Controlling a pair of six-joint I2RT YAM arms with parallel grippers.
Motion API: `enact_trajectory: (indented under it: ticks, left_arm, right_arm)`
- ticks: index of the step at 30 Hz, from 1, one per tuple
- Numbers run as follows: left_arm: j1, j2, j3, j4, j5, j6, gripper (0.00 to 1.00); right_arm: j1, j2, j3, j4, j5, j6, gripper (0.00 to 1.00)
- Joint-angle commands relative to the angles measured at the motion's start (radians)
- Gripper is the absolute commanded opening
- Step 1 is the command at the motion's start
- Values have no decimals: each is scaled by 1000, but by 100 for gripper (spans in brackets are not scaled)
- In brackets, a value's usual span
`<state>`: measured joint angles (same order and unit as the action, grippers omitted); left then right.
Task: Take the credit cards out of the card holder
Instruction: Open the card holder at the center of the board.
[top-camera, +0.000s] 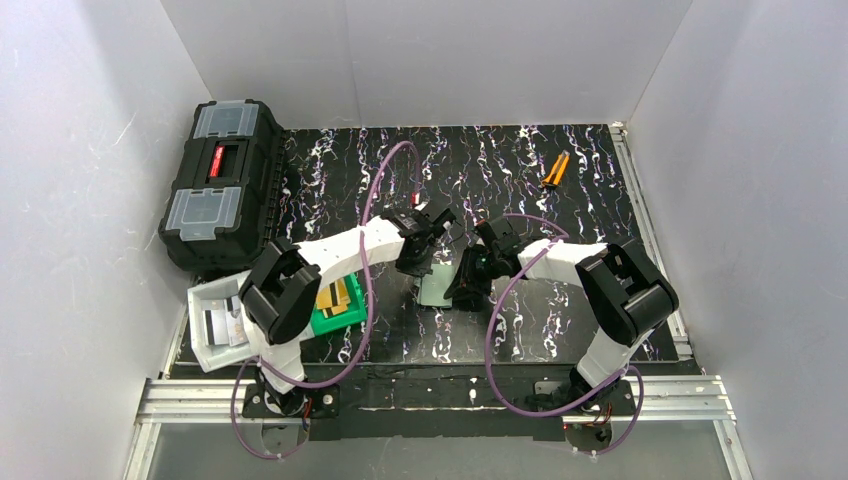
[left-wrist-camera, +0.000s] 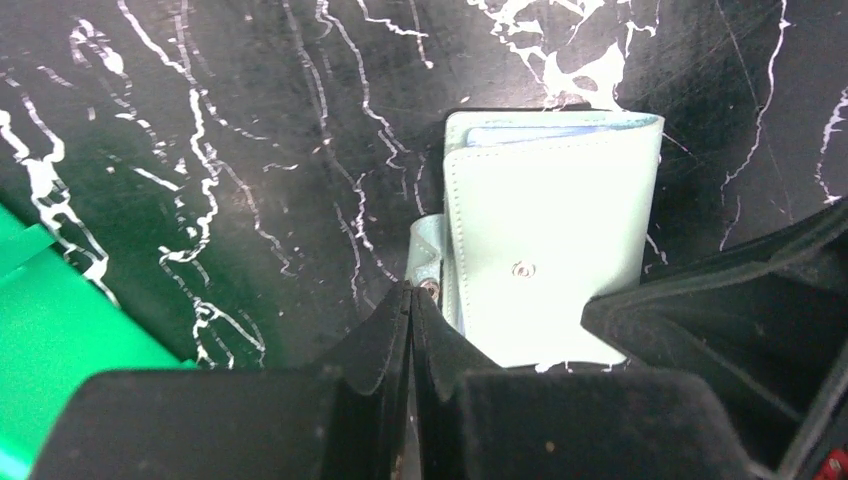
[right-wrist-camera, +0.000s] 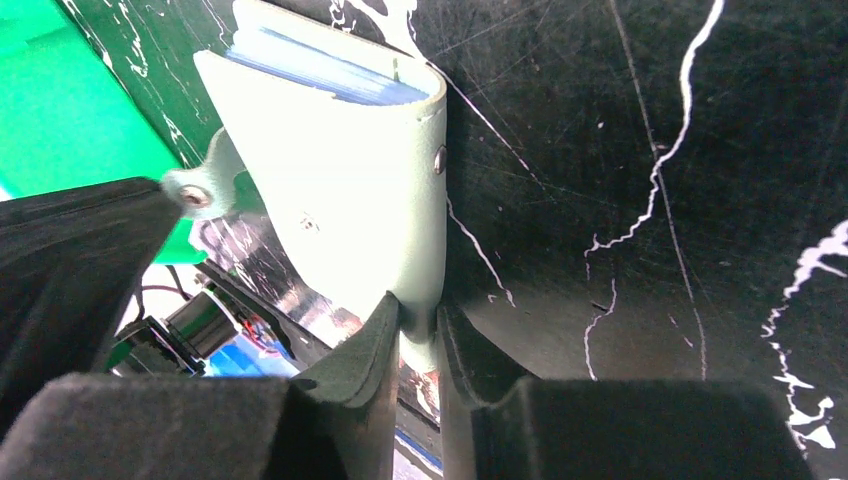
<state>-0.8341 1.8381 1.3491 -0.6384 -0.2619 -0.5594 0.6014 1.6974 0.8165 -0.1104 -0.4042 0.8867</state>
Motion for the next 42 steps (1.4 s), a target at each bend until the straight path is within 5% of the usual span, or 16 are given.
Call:
enact_trajectory:
  ticks: [1,7,11,14,18,24,42]
  left_arm:
    - [17,-119,10,-72,12,6,0]
    - [24,-154,62,-128,86,-19,0]
    - [27,-165,94,-138,117,-34,0]
    - [27,-136,94,-144,120,-20,4]
    - [19,-81,79,-135,116,-1,33]
    - [-8,-29,90,-118,88,12,43]
    - [-28,52,88,-90,-9,-6,37]
  right_arm:
    - [-5,38,-2,-141,119,-61,21]
    - [-5,-47,37,-212,169,-103,60]
    - [-4,-89,63,-265,211,-124,69]
    - [-5,-109,73,-286,240,-132,69]
    - [-5,-128,54,-278,242,-119,66]
    - [-5,-141,21,-267,243,-110,63]
    - [-6,-146,-8,-257,242,-105,60]
